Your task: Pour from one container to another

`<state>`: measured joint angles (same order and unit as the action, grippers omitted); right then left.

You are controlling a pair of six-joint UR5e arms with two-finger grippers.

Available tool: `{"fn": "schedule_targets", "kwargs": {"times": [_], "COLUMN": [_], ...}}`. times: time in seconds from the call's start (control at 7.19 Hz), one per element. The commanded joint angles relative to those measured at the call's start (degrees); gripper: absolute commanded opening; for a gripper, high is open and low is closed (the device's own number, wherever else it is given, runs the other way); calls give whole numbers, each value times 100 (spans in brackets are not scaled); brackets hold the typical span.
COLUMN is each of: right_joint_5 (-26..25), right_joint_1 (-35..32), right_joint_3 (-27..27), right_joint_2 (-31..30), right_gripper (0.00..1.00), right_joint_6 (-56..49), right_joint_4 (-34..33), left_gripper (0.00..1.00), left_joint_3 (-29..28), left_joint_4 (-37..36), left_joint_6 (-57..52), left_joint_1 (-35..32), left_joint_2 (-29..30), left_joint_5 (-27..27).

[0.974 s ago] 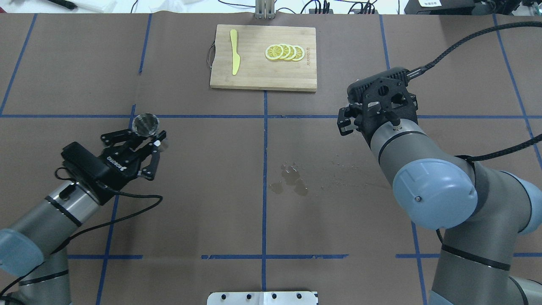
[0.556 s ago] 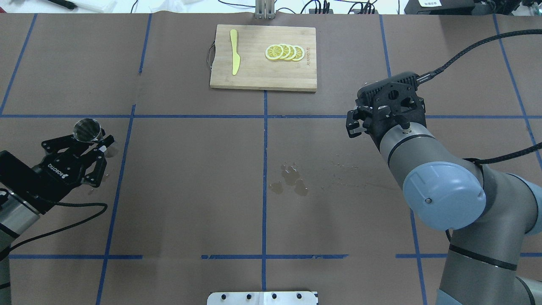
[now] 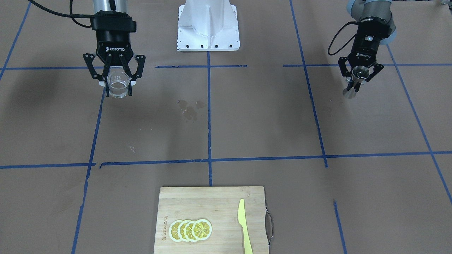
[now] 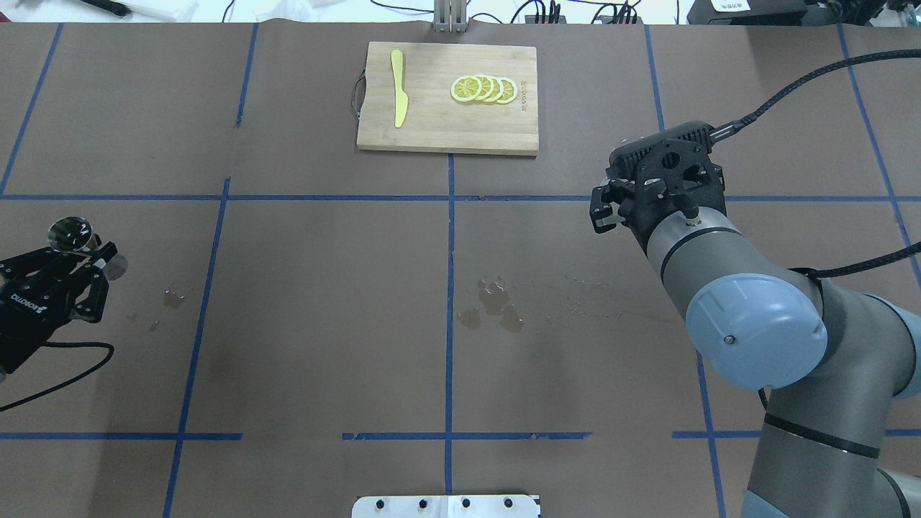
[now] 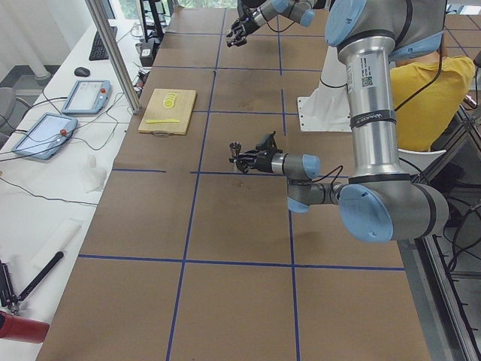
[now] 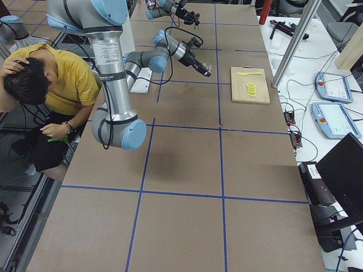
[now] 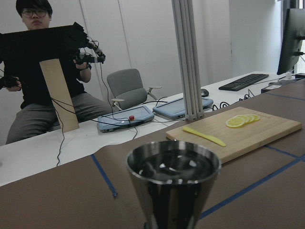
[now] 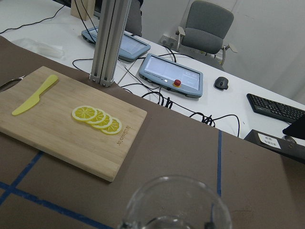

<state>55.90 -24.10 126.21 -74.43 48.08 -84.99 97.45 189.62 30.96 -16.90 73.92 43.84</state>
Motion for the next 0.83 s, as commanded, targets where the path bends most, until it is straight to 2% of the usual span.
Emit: {"fn": "schedule_targets", "kwargs": {"times": [0.0, 0.14, 0.56, 0.7], "right_joint_5": [9, 0, 9, 9], "right_joint_1": [2, 2, 2, 2], "right_joint_3": [0, 0, 0, 0], "right_joint_2": [16, 16, 16, 25], "right_gripper": [0, 0, 0, 0], "right_joint_6": [0, 0, -9, 0], "right_joint_4": [0, 9, 18, 9], "left_gripper": [0, 0, 0, 0], "left_joint_3": [-409, -437, -594, -726], "left_joint_4": [5, -4, -240, -259], "left_joint_6": [1223, 1246, 1255, 1394], "left_joint_1": [72, 142, 773, 923], "left_joint_2": [-53, -53, 174, 201], "left_joint_5": [-174, -304, -1321, -1456]}}
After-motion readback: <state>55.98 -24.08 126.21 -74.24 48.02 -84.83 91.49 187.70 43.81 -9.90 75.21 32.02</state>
